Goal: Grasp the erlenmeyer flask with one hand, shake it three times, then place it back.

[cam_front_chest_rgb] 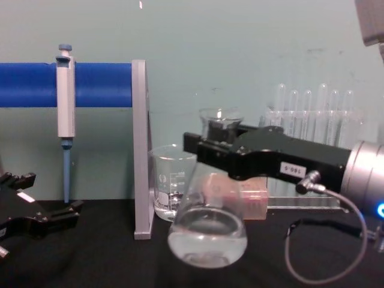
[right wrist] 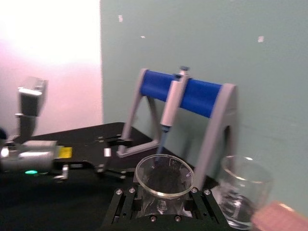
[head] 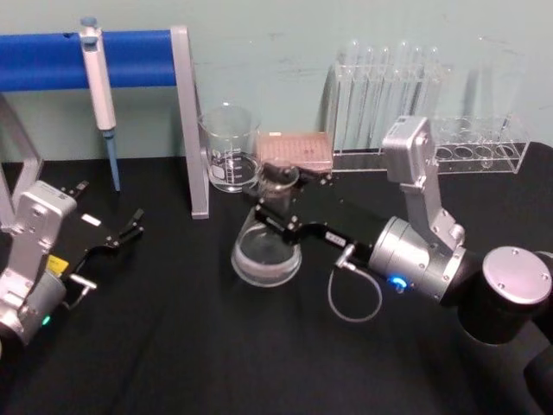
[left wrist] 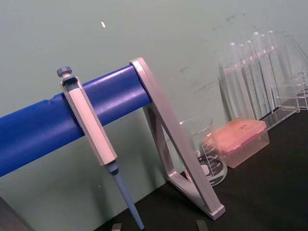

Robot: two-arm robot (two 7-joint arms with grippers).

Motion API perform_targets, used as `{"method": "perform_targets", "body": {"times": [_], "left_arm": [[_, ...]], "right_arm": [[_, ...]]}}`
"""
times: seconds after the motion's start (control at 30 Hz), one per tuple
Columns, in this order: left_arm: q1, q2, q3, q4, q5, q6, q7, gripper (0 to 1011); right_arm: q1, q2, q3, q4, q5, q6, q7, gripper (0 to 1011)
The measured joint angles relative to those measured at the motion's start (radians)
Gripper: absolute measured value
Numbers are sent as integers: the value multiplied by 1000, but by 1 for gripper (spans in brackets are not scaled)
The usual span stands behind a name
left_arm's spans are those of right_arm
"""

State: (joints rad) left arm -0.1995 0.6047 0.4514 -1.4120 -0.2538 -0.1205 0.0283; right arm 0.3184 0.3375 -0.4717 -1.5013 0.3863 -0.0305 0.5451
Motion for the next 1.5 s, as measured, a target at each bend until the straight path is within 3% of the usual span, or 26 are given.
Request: {"method": "perform_targets", "body": {"times": [0.6, 0.8, 1.1, 1.5], "left_arm": [[0, 0, 0, 0, 0, 0, 0, 1001], [0, 0, 0, 0, 0, 0, 0, 1001], [0, 0, 0, 0, 0, 0, 0, 1001], [0, 0, 0, 0, 0, 0, 0, 1001]], "right_arm": [[6, 58, -89, -38, 83, -4, 131, 452], [11, 69, -102, -40, 95, -14, 141, 451], [22, 79, -98, -24, 100, -35, 99, 451], [12, 79, -31, 3, 61, -54, -15, 451]]}}
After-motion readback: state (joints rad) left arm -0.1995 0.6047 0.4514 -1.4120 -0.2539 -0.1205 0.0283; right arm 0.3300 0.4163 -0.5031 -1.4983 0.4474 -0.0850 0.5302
